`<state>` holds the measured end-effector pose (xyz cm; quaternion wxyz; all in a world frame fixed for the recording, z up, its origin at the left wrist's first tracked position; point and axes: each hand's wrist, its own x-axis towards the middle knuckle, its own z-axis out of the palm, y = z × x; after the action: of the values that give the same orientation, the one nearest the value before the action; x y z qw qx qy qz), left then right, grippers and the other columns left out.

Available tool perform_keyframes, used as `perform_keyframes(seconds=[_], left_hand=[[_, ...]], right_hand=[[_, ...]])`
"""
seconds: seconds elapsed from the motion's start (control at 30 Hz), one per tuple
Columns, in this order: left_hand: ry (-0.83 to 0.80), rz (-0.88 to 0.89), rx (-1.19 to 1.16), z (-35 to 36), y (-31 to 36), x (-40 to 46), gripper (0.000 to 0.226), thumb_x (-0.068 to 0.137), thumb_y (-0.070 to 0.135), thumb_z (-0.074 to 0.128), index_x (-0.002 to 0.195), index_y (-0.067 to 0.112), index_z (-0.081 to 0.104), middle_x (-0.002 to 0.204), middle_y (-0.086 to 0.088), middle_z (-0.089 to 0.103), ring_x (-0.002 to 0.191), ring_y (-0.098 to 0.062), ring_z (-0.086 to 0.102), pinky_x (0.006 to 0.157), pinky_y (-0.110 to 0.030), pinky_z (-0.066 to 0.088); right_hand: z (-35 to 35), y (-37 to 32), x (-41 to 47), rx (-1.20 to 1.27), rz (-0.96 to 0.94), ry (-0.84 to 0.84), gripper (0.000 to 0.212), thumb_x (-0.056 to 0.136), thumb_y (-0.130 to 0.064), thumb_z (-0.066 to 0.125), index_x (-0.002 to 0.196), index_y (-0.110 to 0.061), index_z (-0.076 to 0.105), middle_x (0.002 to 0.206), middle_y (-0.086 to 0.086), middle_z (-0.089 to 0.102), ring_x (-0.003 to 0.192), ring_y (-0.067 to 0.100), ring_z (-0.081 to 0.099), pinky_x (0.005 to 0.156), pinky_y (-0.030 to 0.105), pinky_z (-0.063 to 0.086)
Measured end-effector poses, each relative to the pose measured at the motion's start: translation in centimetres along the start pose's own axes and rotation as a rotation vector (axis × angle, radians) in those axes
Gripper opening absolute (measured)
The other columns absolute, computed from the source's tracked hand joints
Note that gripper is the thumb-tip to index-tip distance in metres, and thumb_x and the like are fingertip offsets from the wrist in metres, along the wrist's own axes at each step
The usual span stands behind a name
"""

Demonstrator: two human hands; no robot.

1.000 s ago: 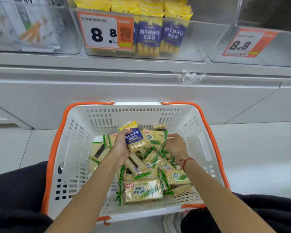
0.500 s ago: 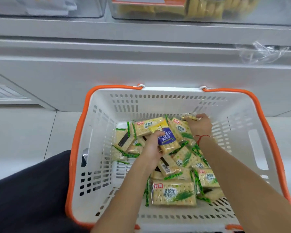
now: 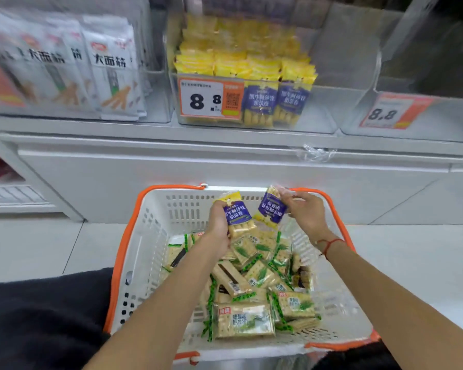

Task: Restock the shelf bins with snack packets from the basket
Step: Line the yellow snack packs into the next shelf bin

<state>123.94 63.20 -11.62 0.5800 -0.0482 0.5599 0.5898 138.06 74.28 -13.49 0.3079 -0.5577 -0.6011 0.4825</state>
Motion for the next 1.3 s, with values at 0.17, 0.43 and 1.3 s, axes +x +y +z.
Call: perform_keyframes(seconds=[0.17, 0.43, 1.3], left_hand=[[-0.091, 0.148, 0.167, 2.5, 4.0, -3.8, 0.033, 0.098, 0.028, 0.032, 0.075, 0.016, 0.052, 0.052, 0.001, 0.062, 0.054, -0.016, 0.056, 0.055, -0.025, 0.043], [-0.108, 0.289, 0.333, 6.5, 12.0, -8.4, 0.026, 0.098, 0.027, 0.035, 0.078, 0.017, 0.048, 0.065, -0.002, 0.059, 0.058, -0.017, 0.056, 0.056, -0.027, 0.044], [-0.396, 0.402, 0.033, 7.2, 15.7, -8.4, 0.013, 0.091, 0.019, 0.049, 0.088, 0.015, 0.06, 0.081, -0.006, 0.069, 0.073, -0.019, 0.06, 0.071, -0.029, 0.049]], right_hand=[[-3.7, -7.9, -1.4, -0.094, -0.056, -0.087, 0.027, 0.085, -0.031, 0.069, 0.089, -0.005, 0.064, 0.065, 0.002, 0.062, 0.042, -0.002, 0.052, 0.042, 0.011, 0.04], [-6.2, -17.2, -3.3, 0.312, 0.15, -0.146, 0.023, 0.093, -0.037, 0.056, 0.082, -0.017, 0.06, 0.074, -0.001, 0.061, 0.061, 0.008, 0.054, 0.051, 0.017, 0.039], [0.3, -21.5, -5.4, 0.134, -0.248, -0.14, 0.044, 0.082, -0.026, 0.071, 0.118, -0.017, 0.048, 0.106, -0.001, 0.056, 0.091, 0.011, 0.056, 0.071, 0.017, 0.043]])
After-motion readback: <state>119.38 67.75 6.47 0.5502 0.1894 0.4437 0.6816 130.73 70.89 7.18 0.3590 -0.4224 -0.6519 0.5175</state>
